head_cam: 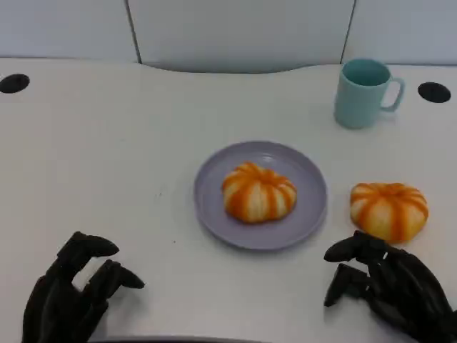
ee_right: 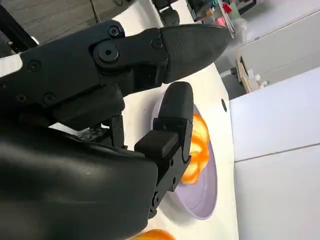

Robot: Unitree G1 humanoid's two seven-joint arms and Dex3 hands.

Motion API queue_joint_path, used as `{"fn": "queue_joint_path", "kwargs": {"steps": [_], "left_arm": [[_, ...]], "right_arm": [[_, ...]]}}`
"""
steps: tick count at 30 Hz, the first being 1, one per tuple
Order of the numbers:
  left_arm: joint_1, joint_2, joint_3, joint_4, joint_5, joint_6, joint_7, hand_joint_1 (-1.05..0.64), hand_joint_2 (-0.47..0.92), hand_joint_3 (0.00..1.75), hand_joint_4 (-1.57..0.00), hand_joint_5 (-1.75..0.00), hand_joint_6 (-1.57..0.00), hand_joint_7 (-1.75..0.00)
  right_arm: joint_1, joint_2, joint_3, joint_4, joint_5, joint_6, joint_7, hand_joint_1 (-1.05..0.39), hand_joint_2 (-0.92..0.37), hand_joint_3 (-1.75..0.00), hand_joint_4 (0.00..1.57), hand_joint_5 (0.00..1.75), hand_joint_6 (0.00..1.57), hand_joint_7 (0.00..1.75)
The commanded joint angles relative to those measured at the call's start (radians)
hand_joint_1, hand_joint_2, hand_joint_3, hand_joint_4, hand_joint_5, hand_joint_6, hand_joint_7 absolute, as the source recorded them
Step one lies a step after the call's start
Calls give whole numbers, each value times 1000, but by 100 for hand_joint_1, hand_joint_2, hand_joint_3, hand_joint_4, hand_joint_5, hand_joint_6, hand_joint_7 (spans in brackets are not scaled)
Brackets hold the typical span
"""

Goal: Grasp the bread from the table and place it into the plate.

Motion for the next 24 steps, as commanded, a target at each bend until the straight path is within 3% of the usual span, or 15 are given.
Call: {"fn": "queue_joint_path", "kwargs": {"steps": [1,24], "left_arm": [[3,9,8,-6,4,-4,-2,-53,92,18,-34,-175,-23,-160],[8,7,9,-4,4,-4,-5,-53,92,17,-36,-175,-25,-160]], "right_arm": [[32,-9,-1,17,-20,37,-20,-52,-92,-28,58,149,60,109],[43,-6,2,-6,-24,51,-22,-53,-92,-26,58,148,61,108]]}}
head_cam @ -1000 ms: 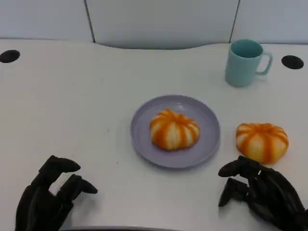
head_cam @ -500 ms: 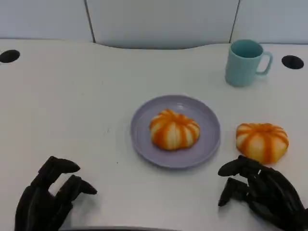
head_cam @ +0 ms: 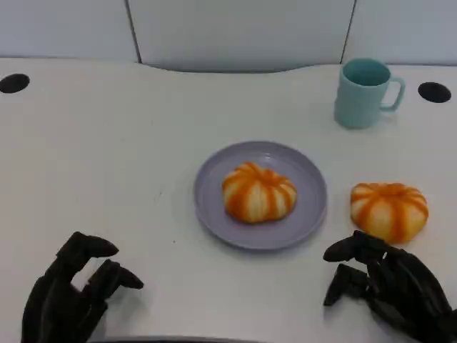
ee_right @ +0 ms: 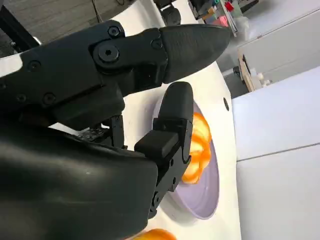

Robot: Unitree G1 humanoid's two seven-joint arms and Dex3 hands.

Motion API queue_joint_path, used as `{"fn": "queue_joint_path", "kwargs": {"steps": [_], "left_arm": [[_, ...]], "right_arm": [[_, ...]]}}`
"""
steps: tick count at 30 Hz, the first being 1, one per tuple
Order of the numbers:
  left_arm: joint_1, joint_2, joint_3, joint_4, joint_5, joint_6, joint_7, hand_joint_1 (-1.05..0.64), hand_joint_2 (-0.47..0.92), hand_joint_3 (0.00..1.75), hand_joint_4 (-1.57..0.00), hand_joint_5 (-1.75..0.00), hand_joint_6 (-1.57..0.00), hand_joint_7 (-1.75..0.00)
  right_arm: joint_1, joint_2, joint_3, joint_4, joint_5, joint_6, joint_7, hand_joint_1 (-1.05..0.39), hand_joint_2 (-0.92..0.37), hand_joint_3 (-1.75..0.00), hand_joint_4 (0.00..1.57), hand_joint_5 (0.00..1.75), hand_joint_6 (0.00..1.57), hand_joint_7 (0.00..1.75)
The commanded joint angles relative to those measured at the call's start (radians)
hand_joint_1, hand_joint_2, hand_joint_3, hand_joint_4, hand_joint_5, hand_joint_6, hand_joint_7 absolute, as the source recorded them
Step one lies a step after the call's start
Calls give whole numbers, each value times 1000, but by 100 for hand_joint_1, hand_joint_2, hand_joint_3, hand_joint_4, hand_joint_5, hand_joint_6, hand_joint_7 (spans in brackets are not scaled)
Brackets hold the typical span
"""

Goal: Grasp the bread from the table and place it into the plate.

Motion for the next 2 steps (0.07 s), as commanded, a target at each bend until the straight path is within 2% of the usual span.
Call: {"fn": "queue_joint_path", "kwargs": {"steps": [1,2], "left_arm": [[5,8,8,0,-1,3,-5,-53,92,17,-36,-175,-25,-159],[6,8,7,-1,3,1,-1,-53,92,17,-36,-175,-25,-159]], "right_arm": [[36,-6,1,21,-16,21,-10,-52,-92,-27,57,149,61,108],[36,-6,1,22,-17,17,-10,-52,-92,-28,57,150,60,108]]}}
